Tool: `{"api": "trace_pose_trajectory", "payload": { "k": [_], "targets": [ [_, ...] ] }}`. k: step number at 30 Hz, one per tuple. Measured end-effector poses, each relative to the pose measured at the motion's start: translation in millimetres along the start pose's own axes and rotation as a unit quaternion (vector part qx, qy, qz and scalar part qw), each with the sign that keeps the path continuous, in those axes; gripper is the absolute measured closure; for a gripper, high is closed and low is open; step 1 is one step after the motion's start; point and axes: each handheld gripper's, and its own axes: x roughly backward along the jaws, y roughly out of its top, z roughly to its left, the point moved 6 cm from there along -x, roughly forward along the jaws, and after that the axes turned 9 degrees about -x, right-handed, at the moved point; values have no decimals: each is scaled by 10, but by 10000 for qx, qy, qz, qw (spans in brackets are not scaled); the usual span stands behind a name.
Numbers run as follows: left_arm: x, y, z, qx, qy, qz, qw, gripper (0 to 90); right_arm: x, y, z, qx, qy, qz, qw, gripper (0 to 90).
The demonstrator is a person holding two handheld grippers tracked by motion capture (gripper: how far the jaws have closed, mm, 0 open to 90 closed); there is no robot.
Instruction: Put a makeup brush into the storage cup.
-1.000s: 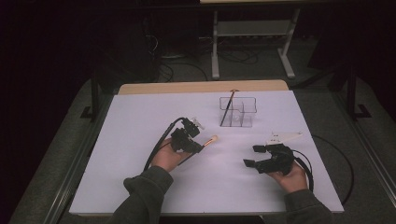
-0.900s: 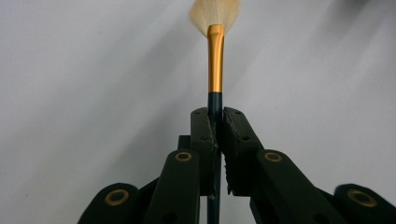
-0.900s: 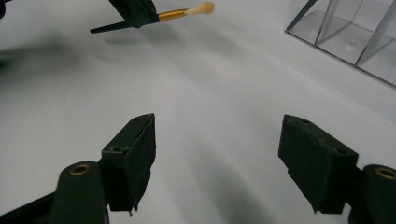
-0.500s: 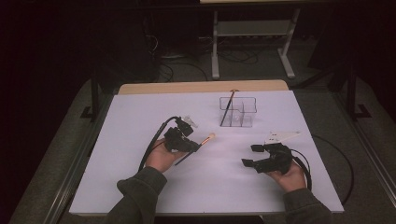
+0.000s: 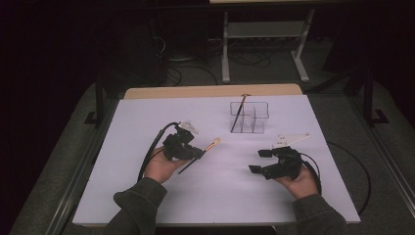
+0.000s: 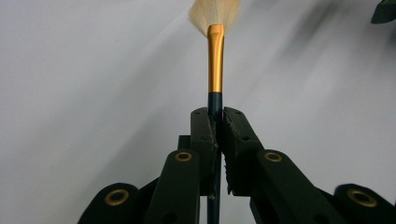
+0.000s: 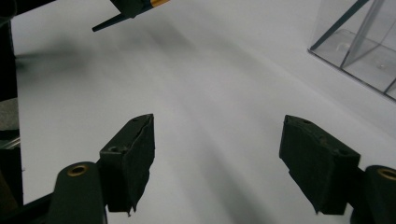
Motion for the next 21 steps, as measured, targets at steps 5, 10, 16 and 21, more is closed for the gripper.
{"api": "trace_pose_trajectory", "payload": {
  "k": [5, 10, 16, 21],
  "targets": [
    [69, 12, -21, -8, 25, -163, 9999, 831, -4, 66, 44, -25, 71, 17, 10000, 249],
    [126, 1, -37, 18, -22, -297, 9996, 831, 11, 161, 95, 42, 159, -22, 9999, 248],
    [174, 19, -72, 6, -111, -500, 9987, 831, 34, 262, 138, 61, 244, -70, 9997, 232],
    [200, 33, -96, -69, -149, -612, 9980, 831, 38, 334, 184, 87, 303, -72, 9995, 223]
  ]
}}
